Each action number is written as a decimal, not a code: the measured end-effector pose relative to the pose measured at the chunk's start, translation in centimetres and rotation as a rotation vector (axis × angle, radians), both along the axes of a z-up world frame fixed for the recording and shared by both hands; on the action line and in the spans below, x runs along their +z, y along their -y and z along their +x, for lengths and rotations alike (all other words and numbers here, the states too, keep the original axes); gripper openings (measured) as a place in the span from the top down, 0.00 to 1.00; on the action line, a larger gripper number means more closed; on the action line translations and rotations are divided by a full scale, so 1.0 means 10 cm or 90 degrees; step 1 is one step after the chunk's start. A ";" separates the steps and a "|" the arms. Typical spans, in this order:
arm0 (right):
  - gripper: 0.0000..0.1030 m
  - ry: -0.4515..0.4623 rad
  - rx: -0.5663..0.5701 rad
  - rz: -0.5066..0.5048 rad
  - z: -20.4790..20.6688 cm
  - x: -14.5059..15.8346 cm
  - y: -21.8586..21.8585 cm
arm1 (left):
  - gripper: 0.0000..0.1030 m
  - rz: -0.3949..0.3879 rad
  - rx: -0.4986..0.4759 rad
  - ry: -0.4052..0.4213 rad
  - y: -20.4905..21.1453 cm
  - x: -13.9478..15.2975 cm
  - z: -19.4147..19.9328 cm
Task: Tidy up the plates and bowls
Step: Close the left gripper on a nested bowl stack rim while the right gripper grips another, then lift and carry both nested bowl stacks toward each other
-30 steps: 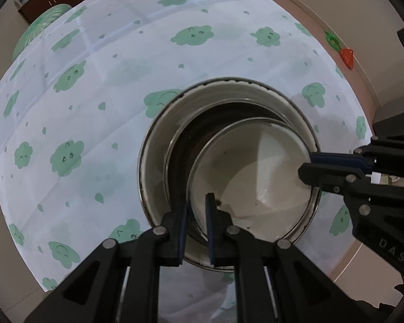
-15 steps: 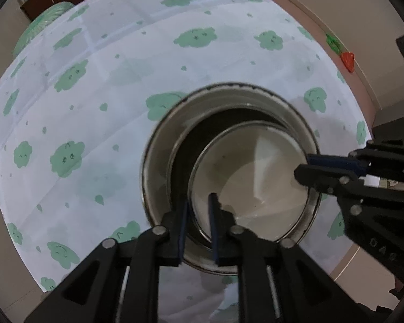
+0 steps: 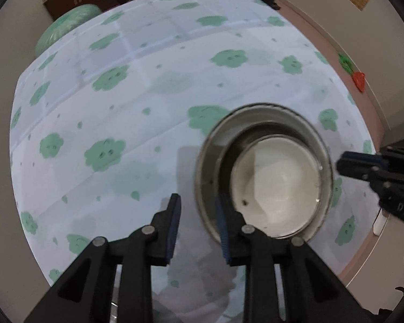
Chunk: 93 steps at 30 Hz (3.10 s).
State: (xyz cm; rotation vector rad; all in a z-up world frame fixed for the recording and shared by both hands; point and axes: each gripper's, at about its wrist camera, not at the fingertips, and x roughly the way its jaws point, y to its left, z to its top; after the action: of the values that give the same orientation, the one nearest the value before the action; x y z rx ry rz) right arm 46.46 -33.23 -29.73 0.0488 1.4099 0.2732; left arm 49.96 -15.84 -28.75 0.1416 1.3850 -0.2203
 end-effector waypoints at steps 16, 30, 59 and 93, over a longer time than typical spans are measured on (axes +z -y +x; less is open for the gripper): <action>0.88 -0.006 -0.030 0.000 -0.01 -0.17 0.10 | 0.73 -0.024 0.031 -0.023 -0.10 -0.15 0.01; 0.89 -0.012 -0.030 0.004 0.11 -0.30 0.08 | 0.79 -0.030 0.027 -0.046 -0.04 -0.32 0.16; 0.94 0.003 -0.010 0.009 -0.05 -0.05 0.09 | 0.98 -0.027 0.045 -0.030 0.10 -0.05 -0.20; 0.94 0.014 0.248 0.045 -0.49 0.46 -1.43 | 0.98 -0.010 0.276 0.028 -1.40 0.57 -1.25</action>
State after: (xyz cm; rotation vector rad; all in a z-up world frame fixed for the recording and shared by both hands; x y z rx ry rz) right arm 41.61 -18.91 -25.09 -0.1713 1.3807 0.6438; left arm 37.42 -1.82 -23.08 -0.1663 1.3353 0.1326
